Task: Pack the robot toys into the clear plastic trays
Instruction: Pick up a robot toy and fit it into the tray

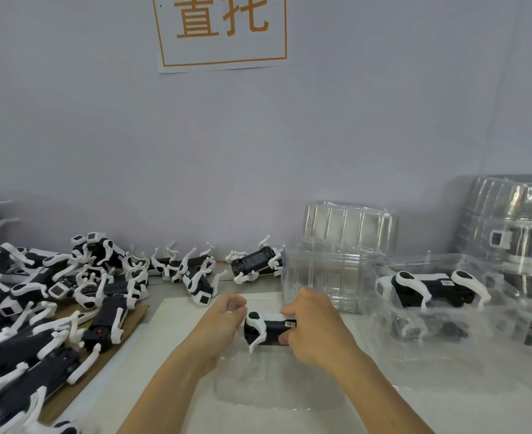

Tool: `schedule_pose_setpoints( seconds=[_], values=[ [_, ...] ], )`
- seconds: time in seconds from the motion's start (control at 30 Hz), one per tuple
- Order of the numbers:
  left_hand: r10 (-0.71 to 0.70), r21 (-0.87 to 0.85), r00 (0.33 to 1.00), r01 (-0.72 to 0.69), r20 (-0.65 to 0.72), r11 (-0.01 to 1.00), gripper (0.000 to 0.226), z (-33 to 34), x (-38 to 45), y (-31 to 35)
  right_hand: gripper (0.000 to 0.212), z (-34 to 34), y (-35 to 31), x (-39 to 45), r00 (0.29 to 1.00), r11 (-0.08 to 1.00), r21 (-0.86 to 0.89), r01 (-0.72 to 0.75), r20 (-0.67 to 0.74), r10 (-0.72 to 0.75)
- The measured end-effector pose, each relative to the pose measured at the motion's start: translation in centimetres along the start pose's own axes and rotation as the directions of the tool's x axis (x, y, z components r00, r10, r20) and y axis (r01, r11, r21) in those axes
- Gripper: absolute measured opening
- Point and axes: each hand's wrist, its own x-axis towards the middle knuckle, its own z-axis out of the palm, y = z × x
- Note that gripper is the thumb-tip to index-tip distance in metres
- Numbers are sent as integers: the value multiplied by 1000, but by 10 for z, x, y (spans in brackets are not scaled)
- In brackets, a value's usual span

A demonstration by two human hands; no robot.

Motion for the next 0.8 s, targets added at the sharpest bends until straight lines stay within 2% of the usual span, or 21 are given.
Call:
schedule_pose_setpoints(
  seconds=[0.1,0.23,0.4,0.57,0.7,0.8],
  values=[
    [0,29,1000,0,-5,1000,16,0,0,-1,32,0,-1,0,1000,1000,2,2,2,-2],
    [-39,-67,998,42,52,997,26,-1,-2,0,30,1,1,0,1000,1000,-9,0,13,0],
    [-46,-33,999,45,-15,998,35,1,-3,1,38,2,-1,0,999,1000,-11,-5,39,6],
    [-45,-51,999,44,-19,998,37,1,-4,3,41,-1,-2,-3,1000,996,88,-25,17,24],
    [-56,-47,998,55,-4,997,39,0,-4,2,36,-6,-5,-5,993,980,164,113,-1,-114],
    [-47,-29,999,47,-7,998,40,-1,-4,2,28,-6,-10,-6,975,975,125,184,102,-197]
  ],
)
